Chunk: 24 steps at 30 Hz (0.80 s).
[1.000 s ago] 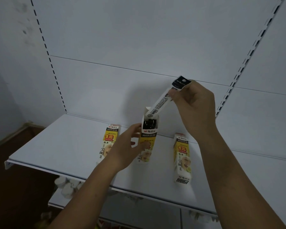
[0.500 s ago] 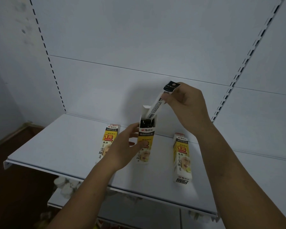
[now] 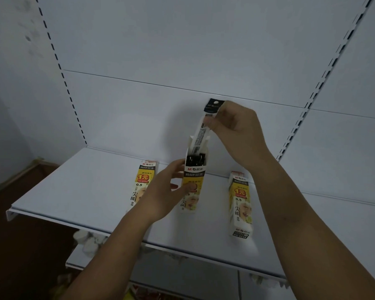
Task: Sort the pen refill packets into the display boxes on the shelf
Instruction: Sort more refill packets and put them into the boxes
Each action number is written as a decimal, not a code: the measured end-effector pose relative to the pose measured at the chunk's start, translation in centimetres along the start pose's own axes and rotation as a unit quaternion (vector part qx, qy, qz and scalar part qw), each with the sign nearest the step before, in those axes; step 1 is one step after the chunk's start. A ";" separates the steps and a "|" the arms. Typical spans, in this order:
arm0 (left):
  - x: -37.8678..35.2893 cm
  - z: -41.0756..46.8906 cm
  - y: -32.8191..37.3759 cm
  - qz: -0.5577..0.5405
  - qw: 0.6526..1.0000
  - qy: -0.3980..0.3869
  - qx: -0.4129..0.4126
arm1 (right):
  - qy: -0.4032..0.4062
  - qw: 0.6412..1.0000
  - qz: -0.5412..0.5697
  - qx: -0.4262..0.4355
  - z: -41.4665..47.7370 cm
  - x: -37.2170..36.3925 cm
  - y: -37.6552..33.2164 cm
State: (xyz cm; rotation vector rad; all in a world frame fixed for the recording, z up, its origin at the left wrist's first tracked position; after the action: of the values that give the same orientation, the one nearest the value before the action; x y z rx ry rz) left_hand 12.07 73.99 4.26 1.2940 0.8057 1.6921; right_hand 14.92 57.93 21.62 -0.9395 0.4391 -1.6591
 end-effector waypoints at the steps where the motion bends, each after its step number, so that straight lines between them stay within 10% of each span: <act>1: 0.0 0.0 0.0 0.000 1.000 0.000 0.000 | 0.003 1.000 0.004 0.002 0.0 0.1 -0.2; 24: 0.0 -0.1 0.0 0.002 1.000 -0.005 -0.002 | -0.024 1.000 -0.010 0.012 -0.4 -0.2 -0.4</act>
State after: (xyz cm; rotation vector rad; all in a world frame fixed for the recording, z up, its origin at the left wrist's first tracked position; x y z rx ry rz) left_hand 12.01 74.04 4.23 1.3006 0.7951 1.6880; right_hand 14.39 58.13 21.62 -0.9669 0.3773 -1.6531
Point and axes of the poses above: each hand's wrist, its own z-axis towards the middle knuckle, its own x-axis out of the back of the hand, y = z × x, the point moved 10 cm from there along z, towards the middle knuckle, and after that the axes turned 4 degrees about y, right-handed, at the moved point
